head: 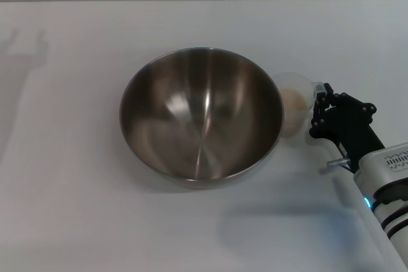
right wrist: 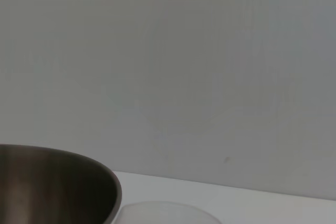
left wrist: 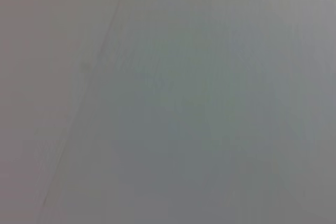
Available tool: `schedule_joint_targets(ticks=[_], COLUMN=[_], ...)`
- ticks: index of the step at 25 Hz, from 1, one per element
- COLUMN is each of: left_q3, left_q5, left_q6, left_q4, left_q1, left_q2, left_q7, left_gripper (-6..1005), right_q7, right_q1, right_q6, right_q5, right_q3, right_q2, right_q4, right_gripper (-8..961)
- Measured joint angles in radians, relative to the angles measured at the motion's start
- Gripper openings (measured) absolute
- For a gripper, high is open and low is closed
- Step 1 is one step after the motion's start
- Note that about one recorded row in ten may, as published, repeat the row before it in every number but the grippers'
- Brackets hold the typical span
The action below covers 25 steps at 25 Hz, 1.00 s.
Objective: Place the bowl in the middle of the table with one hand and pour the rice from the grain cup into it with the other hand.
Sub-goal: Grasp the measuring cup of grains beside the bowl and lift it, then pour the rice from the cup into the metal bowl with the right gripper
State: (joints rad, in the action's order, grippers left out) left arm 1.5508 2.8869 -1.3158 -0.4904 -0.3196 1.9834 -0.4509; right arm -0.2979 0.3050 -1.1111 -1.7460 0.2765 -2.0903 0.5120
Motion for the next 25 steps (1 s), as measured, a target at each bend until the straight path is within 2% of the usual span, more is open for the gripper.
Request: schedule_joint_targets(ticks=[1,7,14,19,22,25], left_q3=[0.000,0.000,0.000,-0.004,-0.006,-0.006], left_q5=[0.000,0.000,0.000,0.000,0.000,0.000], left_q6=[-0.006,-0.010,-0.010,-0.010,-0.007,-0.005], left_q4=[0.000,0.000,0.003,0.007,0.004,0.003], left_q1=[0.001,0.003,0.005,0.005,0.005,0.005], left_q2=[0.000,0.000,0.008,0.011,0.017,0.018], left_q7=[-0.001,-0.004,-0.001,0.000,0.002,0.002], left_gripper=[544,544,544,544,544,544], right_q7=[0.002,0.005,0.000,-0.012,-0.018,-0.037], right_q1=[0.000,-0.012,-0.011,0.050,0.101,0.123], right_q6=[0.000,-0.033,-0.191,-0.300,-0.354,-0.373], right_q5=[0.003,0.008,0.036,0.037,0.029,0.026], right_q3=[0.004,0.024,0.055,0.114,0.115,0.108], right_q2=[-0.001,-0.002,-0.002,0.003,0.004,0.004], right_q4=[0.001,0.000,-0.022,-0.072,-0.111,-0.125], right_gripper=[52,24,19,16,15,13])
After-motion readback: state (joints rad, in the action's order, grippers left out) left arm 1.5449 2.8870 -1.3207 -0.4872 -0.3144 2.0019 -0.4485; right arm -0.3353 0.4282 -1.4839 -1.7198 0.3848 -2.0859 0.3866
